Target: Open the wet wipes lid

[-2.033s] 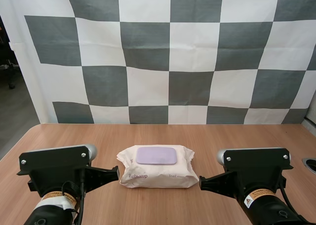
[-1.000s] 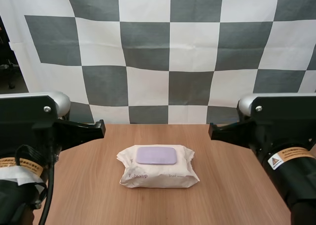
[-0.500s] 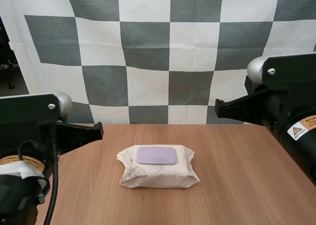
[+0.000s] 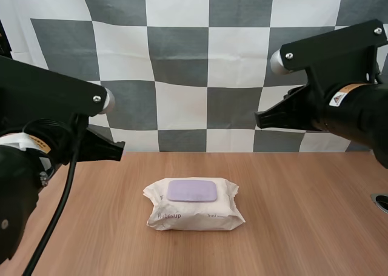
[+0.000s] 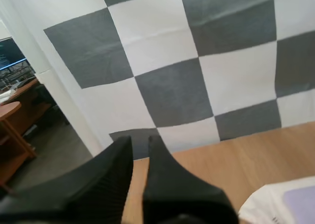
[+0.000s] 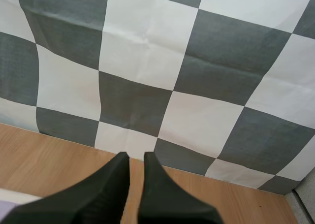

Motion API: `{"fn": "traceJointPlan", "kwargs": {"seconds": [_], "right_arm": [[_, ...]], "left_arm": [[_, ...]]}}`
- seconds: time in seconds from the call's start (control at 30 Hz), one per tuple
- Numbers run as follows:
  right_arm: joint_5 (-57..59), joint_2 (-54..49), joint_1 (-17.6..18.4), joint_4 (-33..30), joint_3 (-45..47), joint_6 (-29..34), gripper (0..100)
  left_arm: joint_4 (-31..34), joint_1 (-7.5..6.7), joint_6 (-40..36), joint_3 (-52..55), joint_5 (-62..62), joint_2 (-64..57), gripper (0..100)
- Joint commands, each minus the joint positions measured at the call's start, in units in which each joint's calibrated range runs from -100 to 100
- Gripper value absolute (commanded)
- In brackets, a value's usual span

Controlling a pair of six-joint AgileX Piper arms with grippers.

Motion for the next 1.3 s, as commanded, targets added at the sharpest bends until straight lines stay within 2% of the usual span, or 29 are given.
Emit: {"fn": "traceJointPlan", "kwargs": {"seconds": [0.0,0.03,0.07,0.1,0.17,0.27,0.4,0.5,0.67,0.73,1.17,1.27], "right_arm": [[-0.03,3.23,-0.01,-0.75,-1.26,-0.01,67],[-0.03,4.59,-0.01,-0.85,-1.90,-0.01,80],[-0.03,5.51,-0.01,-0.85,-2.20,-0.01,85],[-0.03,6.63,-0.01,-0.85,-2.48,-0.01,88],[-0.03,8.95,-0.01,-0.85,-2.94,-0.01,91],[-0.03,12.00,-0.01,-1.12,-3.44,-0.34,96],[-0.03,15.38,-0.01,-1.12,-3.44,-3.73,100],[0.76,17.45,-0.01,-1.12,-3.44,-6.61,100],[3.00,18.96,-0.01,-1.12,-3.44,-10.83,100],[3.46,18.96,-0.01,-0.99,-3.44,-11.91,100],[4.57,20.19,-0.01,0.46,-3.44,-15.35,100],[4.57,20.84,-0.01,1.86,-3.44,-15.61,100]], "left_arm": [[3.51,0.22,10.07,-0.04,3.43,0.85,68],[4.95,0.22,10.07,-0.04,4.09,1.17,86],[5.76,0.22,9.96,-0.04,4.44,1.52,98],[6.69,0.24,9.12,-0.04,4.66,2.06,100],[8.75,0.24,5.88,-0.04,4.49,3.50,100],[9.24,0.24,4.85,-0.04,4.08,6.65,100],[5.73,0.24,9.56,-0.04,3.86,12.44,100],[-3.23,0.24,15.86,-0.04,2.61,16.70,100],[-22.11,0.24,27.41,-0.04,2.60,20.10,100],[-26.27,0.24,31.02,0.08,3.14,20.98,100],[-33.00,0.24,46.36,8.54,-1.11,36.12,100],[-32.64,0.24,46.77,9.09,-4.79,38.99,100]]}}
